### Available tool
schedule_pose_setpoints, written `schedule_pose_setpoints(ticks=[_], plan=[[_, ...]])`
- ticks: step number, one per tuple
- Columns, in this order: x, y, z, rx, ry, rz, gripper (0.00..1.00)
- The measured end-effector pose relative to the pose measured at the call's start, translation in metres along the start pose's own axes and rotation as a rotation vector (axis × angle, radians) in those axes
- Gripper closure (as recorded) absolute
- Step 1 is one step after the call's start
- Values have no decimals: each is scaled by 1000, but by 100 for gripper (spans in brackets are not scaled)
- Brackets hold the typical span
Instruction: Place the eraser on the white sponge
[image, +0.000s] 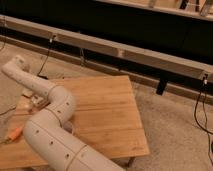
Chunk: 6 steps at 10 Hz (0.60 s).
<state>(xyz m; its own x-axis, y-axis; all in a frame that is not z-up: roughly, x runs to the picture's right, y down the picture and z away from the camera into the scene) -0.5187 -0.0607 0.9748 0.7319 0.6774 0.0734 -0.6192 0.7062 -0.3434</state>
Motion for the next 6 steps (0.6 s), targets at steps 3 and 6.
schedule_pose_setpoints(ticks=[3, 6], plan=[[17, 11, -5, -63, 67, -12, 100], [22, 11, -15, -81, 102, -30, 100]])
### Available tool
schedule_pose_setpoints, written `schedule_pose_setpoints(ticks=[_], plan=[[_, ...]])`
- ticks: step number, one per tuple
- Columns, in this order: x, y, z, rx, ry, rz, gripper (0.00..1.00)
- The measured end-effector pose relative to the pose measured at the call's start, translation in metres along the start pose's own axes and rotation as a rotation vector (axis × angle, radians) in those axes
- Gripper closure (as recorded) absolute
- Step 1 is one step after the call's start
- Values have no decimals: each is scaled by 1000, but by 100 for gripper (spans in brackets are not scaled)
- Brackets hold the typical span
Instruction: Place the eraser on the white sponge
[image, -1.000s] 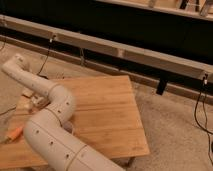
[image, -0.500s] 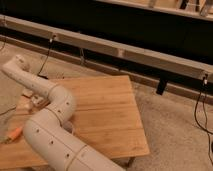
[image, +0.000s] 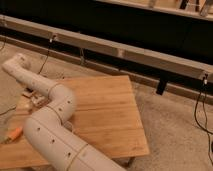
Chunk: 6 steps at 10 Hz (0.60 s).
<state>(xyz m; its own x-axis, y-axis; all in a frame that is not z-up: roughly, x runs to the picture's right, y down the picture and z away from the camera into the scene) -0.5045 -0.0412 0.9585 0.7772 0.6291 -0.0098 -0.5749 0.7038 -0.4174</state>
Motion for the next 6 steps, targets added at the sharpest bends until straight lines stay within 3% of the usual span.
schedule_pose_setpoints(ticks=[6], plan=[[11, 2, 5, -9, 33, -9, 100]])
